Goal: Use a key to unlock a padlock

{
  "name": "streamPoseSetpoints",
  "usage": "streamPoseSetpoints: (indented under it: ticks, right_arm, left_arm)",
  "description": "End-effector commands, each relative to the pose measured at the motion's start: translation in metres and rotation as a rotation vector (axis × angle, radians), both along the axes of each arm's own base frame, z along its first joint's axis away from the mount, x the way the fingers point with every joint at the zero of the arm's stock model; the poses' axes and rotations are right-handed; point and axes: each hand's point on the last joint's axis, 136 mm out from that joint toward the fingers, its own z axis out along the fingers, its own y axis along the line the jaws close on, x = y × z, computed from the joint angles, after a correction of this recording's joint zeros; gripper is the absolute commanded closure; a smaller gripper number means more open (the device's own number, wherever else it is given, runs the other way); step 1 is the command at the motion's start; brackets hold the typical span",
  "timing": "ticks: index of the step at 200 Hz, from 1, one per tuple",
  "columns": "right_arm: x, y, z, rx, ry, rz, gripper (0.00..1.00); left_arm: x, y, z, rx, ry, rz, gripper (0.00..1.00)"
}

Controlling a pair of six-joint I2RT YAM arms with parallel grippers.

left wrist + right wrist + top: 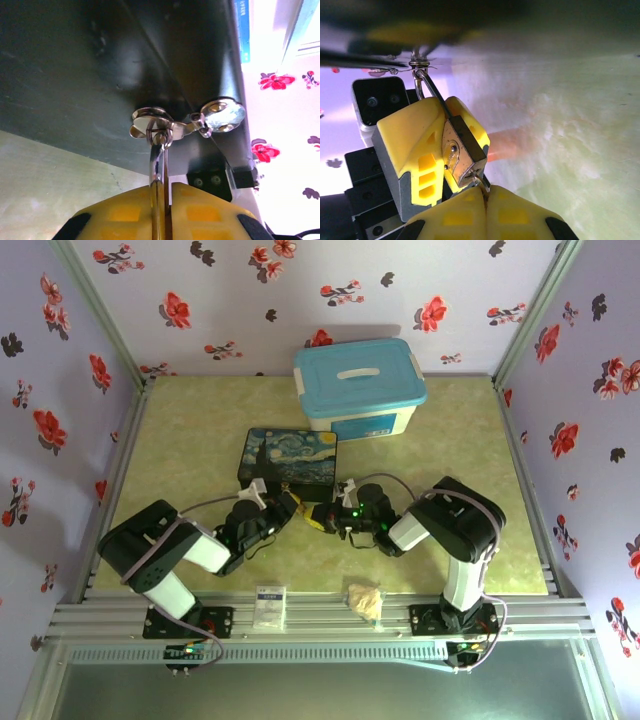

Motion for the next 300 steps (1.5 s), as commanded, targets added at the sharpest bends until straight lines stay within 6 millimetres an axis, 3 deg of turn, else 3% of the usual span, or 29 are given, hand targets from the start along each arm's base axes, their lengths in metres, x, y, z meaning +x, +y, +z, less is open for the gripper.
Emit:
streamPoseSetpoints:
  ticks: [1,50,71,106,121,137,202,251,300]
  right_arm:
    - [0.019,0.015,0.038,0.043,-0.181,-0.033,1.00]
    - [0.020,0.023,0.046,0.121,-0.172,-0.042,1.00]
    - [0.021,0.022,0.048,0.167,-0.156,-0.059,1.00]
    - [0.025,0.017,0.047,0.166,-0.161,-0.088,0.95]
    - [0.025,0.013,0.043,0.114,-0.177,-0.093,0.94]
    - [0.022,0.007,0.038,0.057,-0.183,-0.087,0.85]
    - [-0.009,-0.022,-0.015,-0.427,-0.254,0.029,0.72]
    - [-0.015,-0.042,-0.021,-0.689,-0.414,0.123,0.69]
    - [-0.017,-0.026,-0.009,-0.788,-0.610,0.210,0.67]
  left_arm:
    - [-0.023,-0.036,0.014,-0.062,-0.018,-0.165,1.00]
    - [-0.025,-0.041,0.007,-0.049,-0.007,-0.173,0.94]
    - [-0.027,-0.042,0.005,-0.046,-0.001,-0.175,1.00]
    - [-0.027,-0.041,0.008,-0.051,-0.010,-0.172,1.00]
    - [-0.027,-0.041,0.010,-0.050,-0.014,-0.171,1.00]
    - [-0.026,-0.038,0.008,-0.044,-0.012,-0.155,1.00]
    - [-0.016,-0.027,0.001,-0.013,0.003,-0.098,1.00]
    - [-0.015,-0.025,0.003,-0.015,0.004,-0.088,1.00]
    - [-0.016,-0.024,0.005,-0.024,0.006,-0.086,1.00]
